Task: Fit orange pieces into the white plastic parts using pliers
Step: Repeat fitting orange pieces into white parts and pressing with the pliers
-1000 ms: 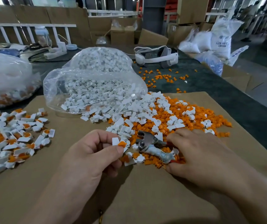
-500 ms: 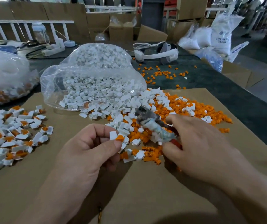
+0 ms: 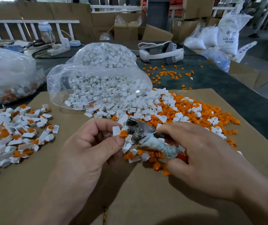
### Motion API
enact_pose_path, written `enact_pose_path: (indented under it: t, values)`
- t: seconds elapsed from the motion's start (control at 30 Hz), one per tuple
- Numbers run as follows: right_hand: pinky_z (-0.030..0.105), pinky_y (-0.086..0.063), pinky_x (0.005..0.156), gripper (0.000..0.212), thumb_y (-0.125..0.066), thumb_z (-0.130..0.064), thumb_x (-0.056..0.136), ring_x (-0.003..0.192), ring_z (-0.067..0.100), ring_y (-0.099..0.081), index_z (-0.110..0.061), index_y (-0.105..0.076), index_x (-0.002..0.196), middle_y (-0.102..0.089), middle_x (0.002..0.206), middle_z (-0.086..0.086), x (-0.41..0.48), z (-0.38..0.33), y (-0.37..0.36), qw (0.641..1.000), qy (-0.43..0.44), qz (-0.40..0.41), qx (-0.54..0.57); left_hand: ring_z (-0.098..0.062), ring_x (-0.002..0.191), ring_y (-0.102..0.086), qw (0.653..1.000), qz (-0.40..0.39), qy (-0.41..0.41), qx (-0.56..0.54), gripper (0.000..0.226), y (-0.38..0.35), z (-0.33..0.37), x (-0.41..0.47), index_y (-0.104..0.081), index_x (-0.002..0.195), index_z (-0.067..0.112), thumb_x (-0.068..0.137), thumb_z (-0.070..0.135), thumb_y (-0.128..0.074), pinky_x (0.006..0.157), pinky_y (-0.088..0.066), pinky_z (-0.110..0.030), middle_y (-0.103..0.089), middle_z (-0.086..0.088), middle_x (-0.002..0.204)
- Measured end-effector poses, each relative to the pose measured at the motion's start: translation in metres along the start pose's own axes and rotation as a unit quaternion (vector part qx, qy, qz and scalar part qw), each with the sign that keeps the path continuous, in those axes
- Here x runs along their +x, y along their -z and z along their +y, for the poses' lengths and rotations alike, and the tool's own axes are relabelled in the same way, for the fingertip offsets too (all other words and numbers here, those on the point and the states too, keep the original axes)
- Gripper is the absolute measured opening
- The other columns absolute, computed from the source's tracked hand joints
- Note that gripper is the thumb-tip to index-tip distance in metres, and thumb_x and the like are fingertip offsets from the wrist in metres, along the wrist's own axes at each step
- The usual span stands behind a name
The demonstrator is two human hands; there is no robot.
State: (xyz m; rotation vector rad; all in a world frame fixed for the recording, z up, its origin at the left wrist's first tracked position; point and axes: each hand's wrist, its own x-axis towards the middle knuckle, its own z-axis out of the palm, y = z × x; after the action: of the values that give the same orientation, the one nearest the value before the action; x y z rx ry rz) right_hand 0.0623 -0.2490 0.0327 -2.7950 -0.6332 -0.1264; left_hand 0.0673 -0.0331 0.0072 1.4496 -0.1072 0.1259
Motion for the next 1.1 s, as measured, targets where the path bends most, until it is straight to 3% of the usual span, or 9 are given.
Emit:
enact_pose_path:
  t: [0.13, 0.23, 0.6, 0.73, 1.1]
  values:
    - [0.018, -0.035, 0.084, 0.047, -0.036, -0.051, 0.076, 0.101, 0.003, -0.042, -0.044, -0.041, 0.123, -0.048, 0.106, -0.025, -0.001, 0.001, 0.0, 1.0, 0.003, -0.004, -0.009, -0.007, 0.05, -0.056, 1.0, 0.002, -0.004, 0.009, 0.027, 0.003, 0.001, 0.001, -0.076, 0.081, 0.026, 0.054, 0.031, -0.079, 0.042, -0.043, -0.014, -0.061, -0.005, 0.061]
    - [0.015, -0.031, 0.085, 0.06, -0.026, -0.057, 0.07, 0.105, 0.0, -0.038, -0.044, -0.04, 0.127, -0.049, 0.111, -0.027, -0.001, 0.0, -0.002, 1.0, 0.008, -0.008, -0.004, -0.009, 0.055, -0.058, 0.999, -0.012, -0.015, 0.05, 0.027, 0.008, -0.002, 0.002, -0.076, 0.085, 0.026, 0.063, 0.015, -0.087, 0.046, -0.047, -0.017, -0.063, -0.003, 0.063]
    - [0.028, -0.037, 0.092, 0.054, -0.027, -0.055, 0.074, 0.103, 0.005, -0.046, -0.041, -0.045, 0.123, -0.055, 0.107, -0.022, -0.001, -0.002, -0.001, 1.0, 0.012, -0.019, -0.001, -0.014, 0.06, -0.058, 0.991, -0.007, -0.043, 0.13, 0.026, 0.009, 0.002, -0.002, -0.076, 0.088, 0.034, 0.066, 0.037, -0.09, 0.052, -0.051, -0.025, -0.066, -0.001, 0.068]
    - [0.031, -0.039, 0.088, 0.049, -0.03, -0.053, 0.075, 0.097, 0.007, -0.048, -0.041, -0.049, 0.118, -0.058, 0.102, -0.02, -0.002, -0.004, -0.001, 1.0, 0.008, -0.014, 0.009, -0.014, 0.06, -0.059, 0.991, 0.013, -0.043, 0.125, 0.03, 0.007, 0.002, -0.002, -0.075, 0.086, 0.035, 0.059, 0.045, -0.069, 0.052, -0.051, -0.023, -0.066, 0.002, 0.068]
    - [0.02, -0.036, 0.084, 0.053, -0.036, -0.05, 0.074, 0.1, 0.003, -0.042, -0.038, -0.051, 0.123, -0.06, 0.107, -0.022, -0.002, -0.004, -0.001, 1.0, 0.004, 0.012, 0.018, -0.014, 0.057, -0.06, 0.992, 0.014, -0.044, 0.117, 0.023, 0.01, -0.001, 0.0, -0.075, 0.086, 0.032, 0.064, 0.037, -0.07, 0.049, -0.049, -0.022, -0.066, 0.001, 0.065]
